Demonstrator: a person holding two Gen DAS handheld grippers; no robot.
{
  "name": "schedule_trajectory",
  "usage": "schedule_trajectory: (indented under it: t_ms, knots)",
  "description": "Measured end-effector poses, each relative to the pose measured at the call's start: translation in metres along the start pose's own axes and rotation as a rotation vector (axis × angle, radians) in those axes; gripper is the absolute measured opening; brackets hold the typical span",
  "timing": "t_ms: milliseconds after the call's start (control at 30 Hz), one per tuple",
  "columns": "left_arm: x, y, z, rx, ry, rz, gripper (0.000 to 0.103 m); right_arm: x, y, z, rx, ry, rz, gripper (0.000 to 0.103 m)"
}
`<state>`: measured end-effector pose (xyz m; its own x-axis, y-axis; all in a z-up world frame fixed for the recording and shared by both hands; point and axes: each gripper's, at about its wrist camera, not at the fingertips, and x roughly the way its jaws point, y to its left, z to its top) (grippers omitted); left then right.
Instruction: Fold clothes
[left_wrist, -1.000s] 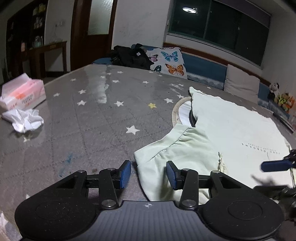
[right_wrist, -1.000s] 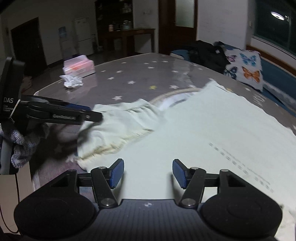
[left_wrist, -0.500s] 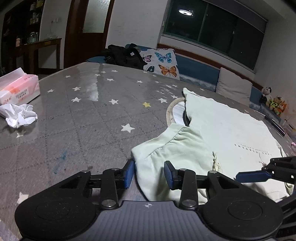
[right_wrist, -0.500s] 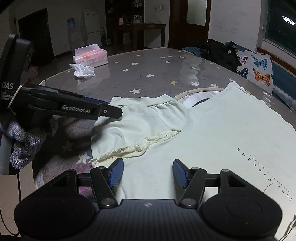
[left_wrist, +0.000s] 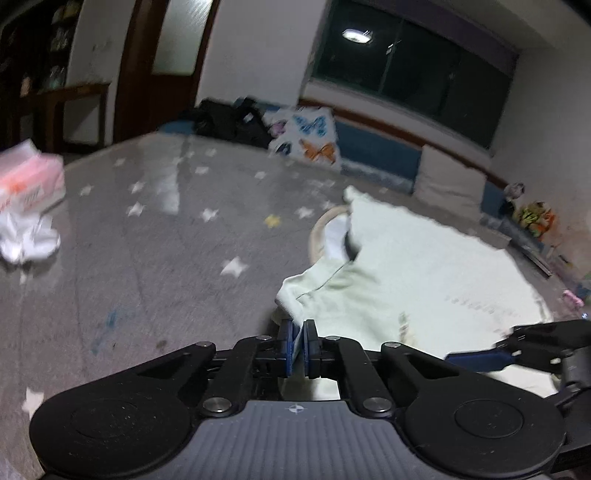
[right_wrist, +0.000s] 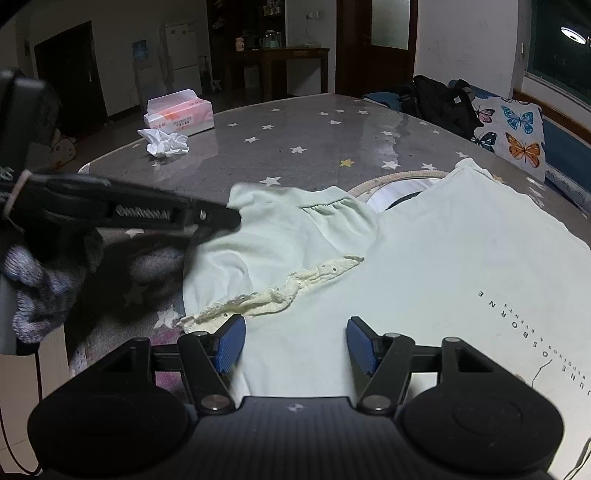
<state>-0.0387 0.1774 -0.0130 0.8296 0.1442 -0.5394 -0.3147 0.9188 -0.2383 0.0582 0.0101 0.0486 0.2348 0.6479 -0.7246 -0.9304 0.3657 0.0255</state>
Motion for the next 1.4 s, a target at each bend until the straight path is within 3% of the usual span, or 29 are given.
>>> schedule_trajectory:
  t_ms: [100,467,700,933,1100,1400]
  knots:
    - [-0.013,-0.015,0.006,0.031,-0.044,-0.087,0.006,0.000,-0.001,-0.001,0.003,-0.002,0.002,0.062]
    - [-0.015,-0.060,0.000,0.156,0.006,-0.353,0.009,-0.012,-0.014,-0.008,0.034,-0.013,0.009,0.063]
    - [-0.008,-0.055,-0.004,0.185,0.032,-0.298,0.009,-0.042,-0.043,-0.022,0.079,0.002,-0.037,0.062]
    - [0.007,-0.057,-0.023,0.262,0.111,-0.224,0.008,-0.058,-0.065,-0.012,0.151,-0.062,-0.057,0.056]
    - [0.002,-0.054,-0.029,0.254,0.108,-0.222,0.008,-0.035,-0.073,0.007,0.165,-0.084,-0.038,0.049]
    - [0.001,-0.052,-0.032,0.233,0.099,-0.220,0.008,0.030,-0.092,0.050,0.173,-0.068,0.025,0.049]
